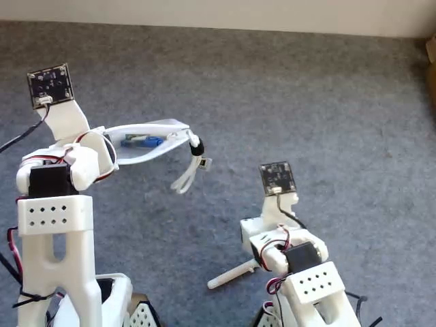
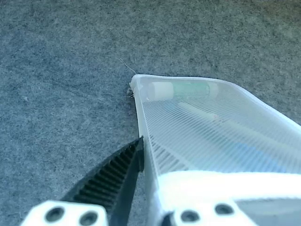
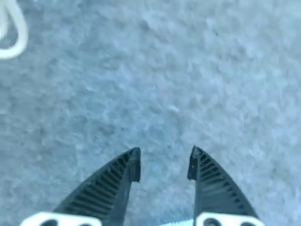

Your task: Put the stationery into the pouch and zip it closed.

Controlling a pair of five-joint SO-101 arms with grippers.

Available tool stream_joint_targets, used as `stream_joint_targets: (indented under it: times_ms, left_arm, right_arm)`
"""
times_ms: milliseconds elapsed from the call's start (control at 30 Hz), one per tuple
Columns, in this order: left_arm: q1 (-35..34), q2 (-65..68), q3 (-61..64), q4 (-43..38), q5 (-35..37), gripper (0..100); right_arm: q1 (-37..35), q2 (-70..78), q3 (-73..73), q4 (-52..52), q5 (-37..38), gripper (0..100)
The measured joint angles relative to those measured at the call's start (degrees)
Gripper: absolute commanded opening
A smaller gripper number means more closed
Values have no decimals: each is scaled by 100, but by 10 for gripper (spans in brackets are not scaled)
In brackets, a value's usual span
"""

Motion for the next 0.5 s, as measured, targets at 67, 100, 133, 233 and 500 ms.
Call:
stream_joint_targets:
  times_ms: [67,100,133,233,500]
  left_arm:
    - [0,0,0,0,0,34]
    - [0,0,0,0,0,34]
    - [0,0,0,0,0,34]
    - [0,0,0,0,0,34]
    - [0,-18,167,-255,0,34]
  right_arm:
    - [35,0,-9,229,-202,169]
    - [26,0,-70,413,-281,169]
    - [26,0,-176,624,-369,169]
    - [26,0,-651,1292,-607,169]
    - [26,-9,-1354,2532,-985,169]
